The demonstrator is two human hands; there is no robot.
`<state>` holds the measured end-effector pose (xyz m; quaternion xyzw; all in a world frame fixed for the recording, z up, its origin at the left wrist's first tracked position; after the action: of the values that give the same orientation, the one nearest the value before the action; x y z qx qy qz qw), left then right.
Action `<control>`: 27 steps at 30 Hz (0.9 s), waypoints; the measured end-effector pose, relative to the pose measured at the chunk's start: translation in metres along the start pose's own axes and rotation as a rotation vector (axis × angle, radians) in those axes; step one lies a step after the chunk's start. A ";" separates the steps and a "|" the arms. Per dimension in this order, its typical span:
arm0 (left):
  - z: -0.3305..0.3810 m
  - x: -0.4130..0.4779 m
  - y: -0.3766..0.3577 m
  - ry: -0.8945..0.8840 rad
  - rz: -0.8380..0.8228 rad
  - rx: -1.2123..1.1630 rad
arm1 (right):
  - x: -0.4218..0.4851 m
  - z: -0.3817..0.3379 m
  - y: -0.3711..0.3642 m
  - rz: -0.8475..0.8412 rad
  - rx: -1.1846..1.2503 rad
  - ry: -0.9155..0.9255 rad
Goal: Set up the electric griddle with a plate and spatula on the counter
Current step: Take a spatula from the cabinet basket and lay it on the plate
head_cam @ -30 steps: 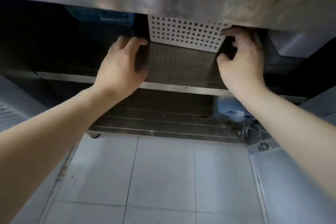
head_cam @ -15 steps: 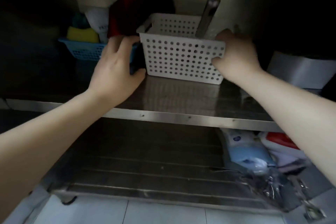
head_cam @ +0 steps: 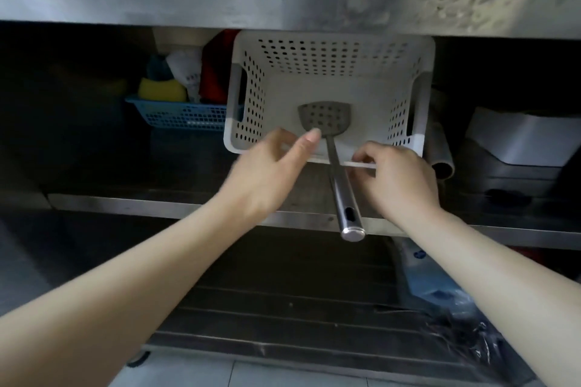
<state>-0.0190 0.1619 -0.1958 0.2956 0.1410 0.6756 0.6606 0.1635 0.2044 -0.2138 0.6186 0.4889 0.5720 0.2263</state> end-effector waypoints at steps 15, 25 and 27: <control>0.005 0.004 0.003 0.249 -0.222 -0.611 | 0.005 0.010 0.033 0.078 -0.006 0.034; 0.011 0.004 0.036 0.206 -0.209 -0.815 | 0.046 0.023 0.054 0.135 -0.107 -0.022; 0.009 0.003 0.038 0.213 -0.209 -0.835 | 0.034 0.017 0.056 0.311 -0.157 0.067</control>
<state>-0.0448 0.1599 -0.1661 -0.0837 -0.0475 0.6307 0.7700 0.1940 0.2147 -0.1541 0.6477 0.3485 0.6567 0.1664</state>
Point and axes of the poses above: each hand's wrist, its own x-axis towards the middle knuckle, its own y-axis out of the back of the hand, z = x × y, the point moved 4 cm from there along x, towards the middle knuckle, and after that the axes turned 7 degrees about -z, right-handed, at the moved point
